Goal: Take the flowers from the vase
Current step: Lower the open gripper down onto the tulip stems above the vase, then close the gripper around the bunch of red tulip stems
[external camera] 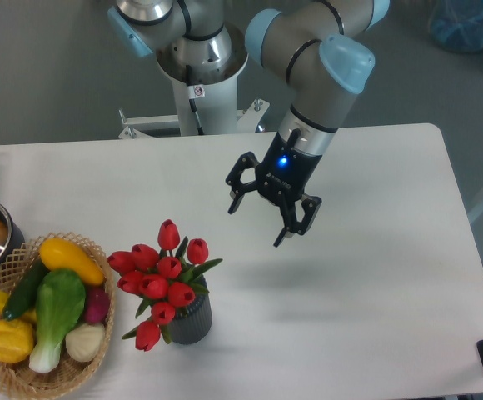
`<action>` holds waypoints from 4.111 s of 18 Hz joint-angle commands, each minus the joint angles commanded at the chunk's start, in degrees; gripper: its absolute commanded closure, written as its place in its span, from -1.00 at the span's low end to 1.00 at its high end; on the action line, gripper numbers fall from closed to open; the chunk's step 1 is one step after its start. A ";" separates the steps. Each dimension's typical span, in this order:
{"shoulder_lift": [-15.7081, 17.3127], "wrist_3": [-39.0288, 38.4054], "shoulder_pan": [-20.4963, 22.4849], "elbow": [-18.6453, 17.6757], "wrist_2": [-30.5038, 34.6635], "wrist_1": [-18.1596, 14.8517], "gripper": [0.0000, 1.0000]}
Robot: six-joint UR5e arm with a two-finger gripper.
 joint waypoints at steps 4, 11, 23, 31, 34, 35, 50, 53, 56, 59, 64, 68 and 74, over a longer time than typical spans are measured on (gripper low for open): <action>-0.09 -0.18 -0.18 0.00 -2.20 0.00 -1.00; -2.02 -0.35 -2.37 0.09 -4.66 2.37 -1.00; -5.44 -5.97 -5.88 2.10 -7.21 6.85 -1.00; -7.47 -6.07 -8.43 3.87 -7.38 7.38 -1.00; -7.56 -6.50 -8.61 3.87 -8.43 7.38 -1.00; -7.73 -7.55 -8.61 3.87 -8.79 7.38 -1.00; -8.61 -10.46 -10.46 4.13 -10.46 9.05 -1.00; -8.70 -10.46 -10.46 4.13 -10.46 9.05 -1.00; -8.61 -10.37 -10.46 4.13 -10.37 9.05 -0.97; -8.61 -10.37 -10.55 4.13 -10.29 9.05 -0.62; -8.53 -10.37 -10.46 4.22 -10.29 9.05 0.06; -8.70 -10.37 -10.46 4.66 -10.29 9.05 0.19; -8.79 -10.81 -10.28 5.62 -10.37 8.96 0.31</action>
